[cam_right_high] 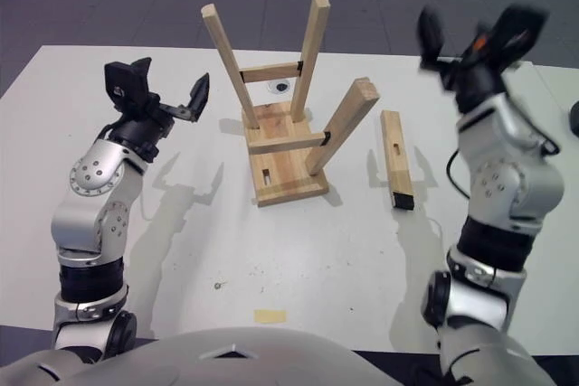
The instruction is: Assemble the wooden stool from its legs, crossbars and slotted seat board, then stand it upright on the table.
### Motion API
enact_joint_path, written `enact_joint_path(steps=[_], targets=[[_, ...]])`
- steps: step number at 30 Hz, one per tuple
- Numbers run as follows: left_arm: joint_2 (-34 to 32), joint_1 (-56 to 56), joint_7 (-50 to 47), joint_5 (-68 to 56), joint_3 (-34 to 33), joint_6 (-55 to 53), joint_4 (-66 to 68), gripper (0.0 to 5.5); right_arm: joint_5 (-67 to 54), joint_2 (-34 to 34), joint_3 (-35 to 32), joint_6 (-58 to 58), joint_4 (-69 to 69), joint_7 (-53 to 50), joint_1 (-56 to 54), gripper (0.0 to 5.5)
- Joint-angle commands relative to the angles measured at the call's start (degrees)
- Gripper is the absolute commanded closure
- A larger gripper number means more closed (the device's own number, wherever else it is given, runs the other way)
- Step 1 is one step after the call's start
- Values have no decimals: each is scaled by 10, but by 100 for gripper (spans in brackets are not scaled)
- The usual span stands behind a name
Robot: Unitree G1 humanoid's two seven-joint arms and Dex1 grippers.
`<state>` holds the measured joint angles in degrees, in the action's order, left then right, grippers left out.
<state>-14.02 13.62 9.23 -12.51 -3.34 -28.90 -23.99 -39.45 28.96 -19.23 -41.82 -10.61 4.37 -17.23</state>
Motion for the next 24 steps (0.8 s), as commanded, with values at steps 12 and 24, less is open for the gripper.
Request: enact_joint_path(steps=[12,24], targets=[[10,-28,-14,14,21,-16,-15,10,110,43,77,-58,45,110,119,71],[21,-51,-26,33,30,-16,-15,10,151,74,101,-105,61,149,130,250]])
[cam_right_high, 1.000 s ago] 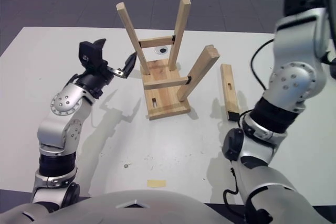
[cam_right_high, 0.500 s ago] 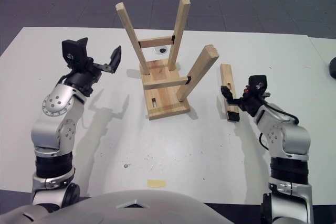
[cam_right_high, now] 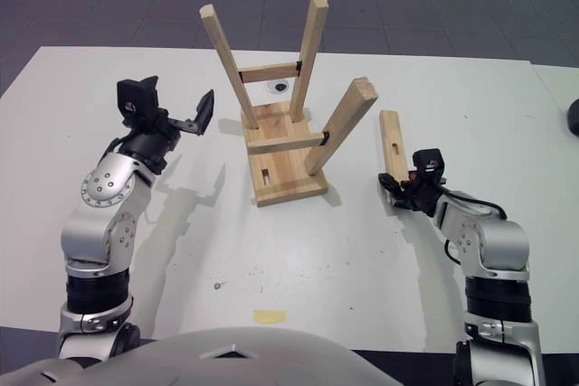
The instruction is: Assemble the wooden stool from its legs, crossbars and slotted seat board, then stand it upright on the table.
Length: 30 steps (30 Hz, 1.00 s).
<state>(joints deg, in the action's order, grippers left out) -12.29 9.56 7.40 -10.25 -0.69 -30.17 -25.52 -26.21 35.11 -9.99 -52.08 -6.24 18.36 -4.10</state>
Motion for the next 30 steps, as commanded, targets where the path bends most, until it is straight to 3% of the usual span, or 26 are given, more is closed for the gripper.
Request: enact_joint_path(steps=[1,7,12,19,22,27,30], targets=[[6,-12,-9,12,5,-3,-1,10,23,14,10,0,22,13,-6,266],[13,-13,-11,19,13,4,3,10,50,16,16,16,37,26,-25,345],[18,-3,-13,10,-2,5,1,10,75,-5,8,75,57,15,-56,345],[10,88,-4,-91,-96,-53,-47,10,118,-52,-36,292,59,-45,-154,345],[13,157,-6,-184,-149,-91,-60,10,137,-55,-34,375,31,-52,-208,345],[35,282,-78,-485,-273,-137,-6,10,115,-57,7,436,-60,9,-261,345],[25,298,-109,-626,-281,-151,8,10,80,-53,36,428,-114,64,-262,345]])
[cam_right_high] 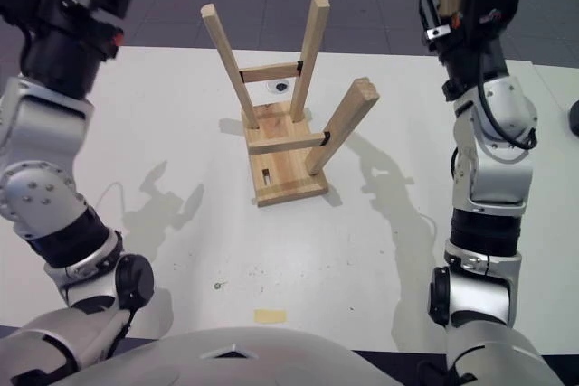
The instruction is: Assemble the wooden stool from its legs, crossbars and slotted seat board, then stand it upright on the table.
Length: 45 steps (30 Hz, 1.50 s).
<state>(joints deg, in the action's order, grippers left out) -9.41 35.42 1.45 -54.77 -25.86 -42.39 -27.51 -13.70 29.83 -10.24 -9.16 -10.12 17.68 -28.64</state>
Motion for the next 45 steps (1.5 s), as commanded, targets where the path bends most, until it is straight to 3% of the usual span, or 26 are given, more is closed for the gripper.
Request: enact_joint_path(steps=[1,10,16,22,26,32,44,45], targets=[[-9,35,-54,-217,-23,-33,24,10,-53,-1,47,-3,-89,83,-15,345],[-69,-4,-60,-275,38,-32,10,10,-76,-4,137,-34,-186,160,22,345],[-108,-28,-10,-326,48,-26,-24,10,-67,-14,152,-36,-201,162,38,345],[-160,-58,-3,-180,105,-20,-3,10,-95,-53,108,-52,-199,108,15,345],[-158,-67,26,-148,130,-12,-16,10,-85,-56,100,-58,-193,95,9,345],[-156,-57,98,-283,109,7,-60,10,-36,-47,130,-50,-190,104,27,345],[-140,-33,54,-218,143,41,-35,10,-6,-38,174,-62,-213,138,56,345],[-141,-32,53,-222,142,42,-39,29,-2,-37,176,-62,-212,140,57,345]])
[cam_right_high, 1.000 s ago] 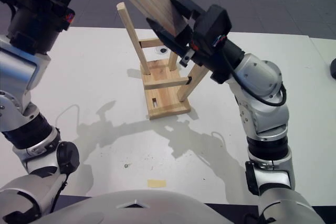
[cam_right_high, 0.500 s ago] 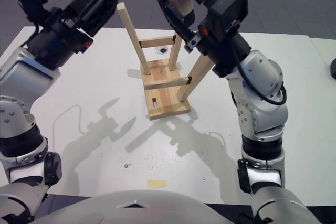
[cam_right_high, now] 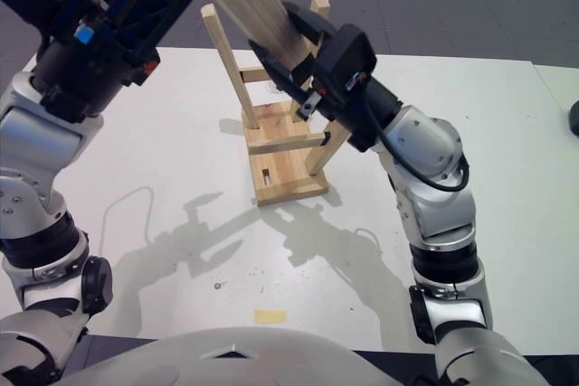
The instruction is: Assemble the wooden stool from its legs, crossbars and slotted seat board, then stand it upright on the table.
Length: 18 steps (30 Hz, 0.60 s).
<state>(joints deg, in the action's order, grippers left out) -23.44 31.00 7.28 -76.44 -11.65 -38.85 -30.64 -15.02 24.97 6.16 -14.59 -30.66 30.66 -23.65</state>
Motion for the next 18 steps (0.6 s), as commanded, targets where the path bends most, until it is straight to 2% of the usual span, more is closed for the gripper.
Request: enact_joint_path(steps=[1,10,18], targets=[[-3,12,-5,-7,-2,8,-10,36,17,12,15,-7,-5,11,9,345],[-23,11,1,-18,-19,17,-22,182,31,5,16,-8,-2,6,16,345],[-10,15,-22,-4,-1,31,-12,323,33,2,21,-8,-7,7,21,345]])
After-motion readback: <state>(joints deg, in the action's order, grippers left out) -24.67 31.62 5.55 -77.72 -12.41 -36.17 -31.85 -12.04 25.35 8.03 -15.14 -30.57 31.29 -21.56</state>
